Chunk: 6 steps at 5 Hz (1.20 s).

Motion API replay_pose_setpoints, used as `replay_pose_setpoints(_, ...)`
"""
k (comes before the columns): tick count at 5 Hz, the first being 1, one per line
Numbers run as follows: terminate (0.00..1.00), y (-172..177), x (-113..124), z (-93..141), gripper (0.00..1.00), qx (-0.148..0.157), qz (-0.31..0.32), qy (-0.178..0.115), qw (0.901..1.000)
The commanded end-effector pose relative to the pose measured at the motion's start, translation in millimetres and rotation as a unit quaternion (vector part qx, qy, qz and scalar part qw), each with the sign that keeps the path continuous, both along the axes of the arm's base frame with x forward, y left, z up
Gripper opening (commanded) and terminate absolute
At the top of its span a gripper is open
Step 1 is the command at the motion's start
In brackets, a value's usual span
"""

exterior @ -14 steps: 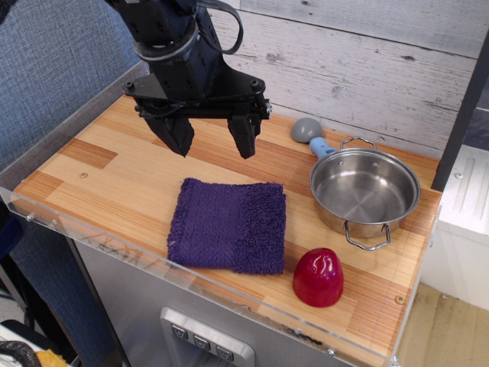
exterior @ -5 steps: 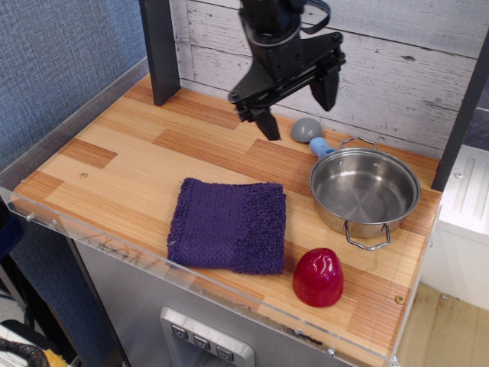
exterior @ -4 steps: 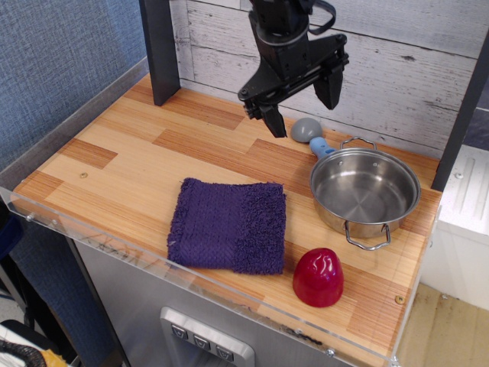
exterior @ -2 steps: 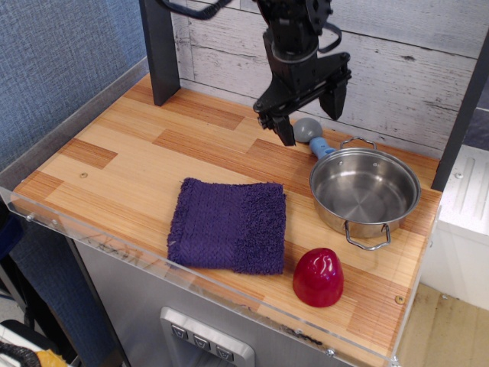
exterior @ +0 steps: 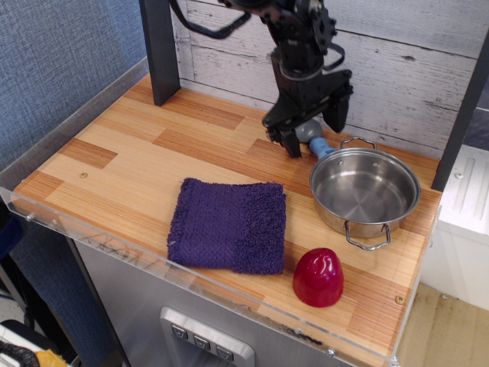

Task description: Move the spoon to the far left edge of the counter.

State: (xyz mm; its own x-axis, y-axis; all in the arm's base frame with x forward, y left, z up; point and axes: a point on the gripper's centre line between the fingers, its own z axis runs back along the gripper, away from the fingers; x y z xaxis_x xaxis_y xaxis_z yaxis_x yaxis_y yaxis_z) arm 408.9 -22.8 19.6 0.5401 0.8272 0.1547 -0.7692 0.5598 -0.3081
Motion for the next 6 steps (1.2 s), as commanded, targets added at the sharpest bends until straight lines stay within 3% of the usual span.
replay_pose_setpoints(1,0.0,-12.8,1.6,3.0,1.0,0.006,-0.015,-0.005,0.9999)
replay_pose_setpoints(2,0.0,-14.3,0.7,5.3,0.0,0.024,-0.032,0.005,0.9992)
replay_pose_setpoints(4,0.0,-14.6,-2.5,16.4,0.0,0.033,-0.038,0.004,0.9987)
replay_pose_setpoints(6,0.0,-13.6,1.8,46.0,0.0,0.031,-0.067,-0.026,0.9969)
